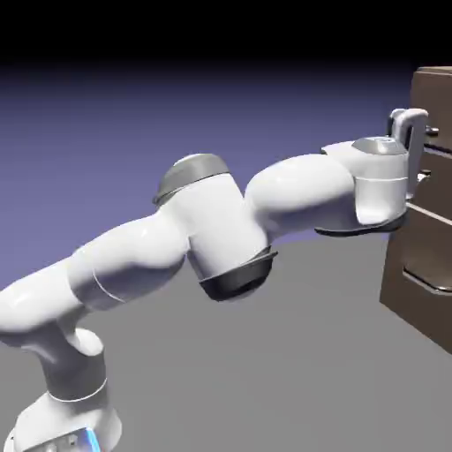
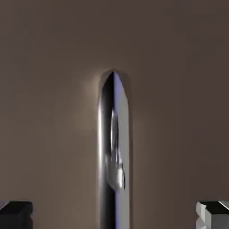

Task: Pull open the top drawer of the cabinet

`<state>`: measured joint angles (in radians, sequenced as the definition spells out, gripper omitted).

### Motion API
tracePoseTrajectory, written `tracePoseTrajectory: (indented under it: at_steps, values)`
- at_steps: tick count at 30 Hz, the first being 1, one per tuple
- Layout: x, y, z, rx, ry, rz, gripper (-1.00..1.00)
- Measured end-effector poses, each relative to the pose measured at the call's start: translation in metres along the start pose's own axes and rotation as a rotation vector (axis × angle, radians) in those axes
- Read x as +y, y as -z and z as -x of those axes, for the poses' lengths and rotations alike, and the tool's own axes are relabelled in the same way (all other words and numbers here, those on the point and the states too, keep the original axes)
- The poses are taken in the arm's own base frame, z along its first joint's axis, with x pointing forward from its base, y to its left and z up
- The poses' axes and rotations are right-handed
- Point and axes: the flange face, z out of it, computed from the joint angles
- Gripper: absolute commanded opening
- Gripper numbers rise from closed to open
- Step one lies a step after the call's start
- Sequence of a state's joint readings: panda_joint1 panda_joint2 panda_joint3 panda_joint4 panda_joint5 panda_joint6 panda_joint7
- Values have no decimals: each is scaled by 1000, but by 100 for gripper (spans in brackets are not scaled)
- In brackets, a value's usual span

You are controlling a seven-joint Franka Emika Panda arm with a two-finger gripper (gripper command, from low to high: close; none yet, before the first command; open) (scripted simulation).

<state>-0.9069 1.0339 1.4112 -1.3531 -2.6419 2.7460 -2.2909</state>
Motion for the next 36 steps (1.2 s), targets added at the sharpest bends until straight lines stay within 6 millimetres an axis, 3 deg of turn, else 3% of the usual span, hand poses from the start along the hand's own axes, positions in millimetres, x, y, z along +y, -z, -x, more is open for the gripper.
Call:
tracePoseTrajectory:
  at_steps: [5,6,9,19,27,36]
  values:
    - [2,-29,-1,1,3,1,0]
    - [3,-31,-1,1,3,1,-100]
    - [2,-26,-1,1,3,1,-100]
    - [2,38,-1,0,4,0,-100]
    - [2,104,-1,0,4,0,-100]
    - [2,194,-1,0,3,0,-100]
